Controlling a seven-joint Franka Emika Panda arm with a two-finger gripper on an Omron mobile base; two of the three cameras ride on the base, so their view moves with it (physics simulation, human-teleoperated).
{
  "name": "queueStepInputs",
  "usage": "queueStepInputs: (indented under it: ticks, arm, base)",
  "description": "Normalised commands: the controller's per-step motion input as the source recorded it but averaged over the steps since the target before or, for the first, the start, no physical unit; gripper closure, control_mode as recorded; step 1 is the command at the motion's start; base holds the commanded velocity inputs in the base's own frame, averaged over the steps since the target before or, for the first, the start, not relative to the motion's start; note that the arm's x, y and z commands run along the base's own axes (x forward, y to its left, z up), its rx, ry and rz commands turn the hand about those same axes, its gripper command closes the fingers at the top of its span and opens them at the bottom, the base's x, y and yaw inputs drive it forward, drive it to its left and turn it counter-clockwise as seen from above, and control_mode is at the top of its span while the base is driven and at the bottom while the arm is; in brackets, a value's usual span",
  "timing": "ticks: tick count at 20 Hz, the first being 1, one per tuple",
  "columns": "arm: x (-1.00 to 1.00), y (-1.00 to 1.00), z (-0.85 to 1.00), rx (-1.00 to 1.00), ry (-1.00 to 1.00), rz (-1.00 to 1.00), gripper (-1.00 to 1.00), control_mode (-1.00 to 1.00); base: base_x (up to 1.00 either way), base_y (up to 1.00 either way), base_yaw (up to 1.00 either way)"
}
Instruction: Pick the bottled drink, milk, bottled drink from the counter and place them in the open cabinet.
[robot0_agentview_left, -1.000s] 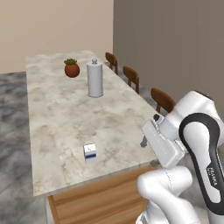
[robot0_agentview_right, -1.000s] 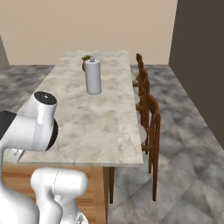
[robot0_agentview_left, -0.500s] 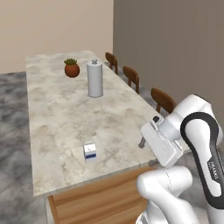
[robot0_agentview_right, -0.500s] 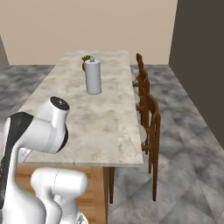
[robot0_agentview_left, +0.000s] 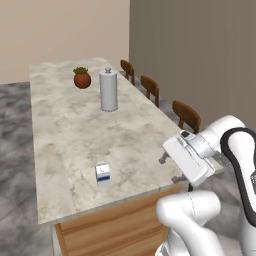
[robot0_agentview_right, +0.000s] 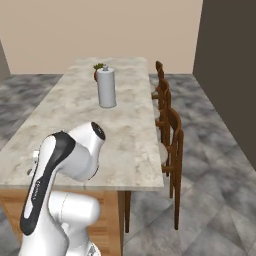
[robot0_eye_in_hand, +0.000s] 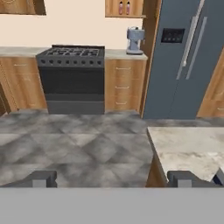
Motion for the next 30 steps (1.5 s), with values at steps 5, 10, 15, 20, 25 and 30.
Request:
queueStepInputs:
  ticks: [5, 10, 15, 20, 25, 30]
  arm:
    - [0.01, 0.00, -0.17, 0.28, 0.00, -0.03, -1.00, -1.00]
    - [0.01, 0.00, -0.24, 0.32, 0.00, -0.04, -1.00, -1.00]
    - [0.02, 0.05, -0.20, 0.29, -0.03, -0.09, -1.00, -1.00]
    - [0.02, 0.14, -0.05, 0.08, -0.02, -0.12, -1.00, -1.00]
    - [0.08, 0.03, -0.01, 0.00, 0.00, 0.00, -1.00, -1.00]
    - [0.32, 0.21, -0.08, 0.00, 0.02, 0.00, -1.00, -1.00]
  base:
    - [0.00, 0.00, 0.00]
    - [0.00, 0.00, 0.00]
    - [0.00, 0.00, 0.00]
    - [0.00, 0.00, 0.00]
    - [0.00, 0.00, 0.00]
    - [0.00, 0.00, 0.00]
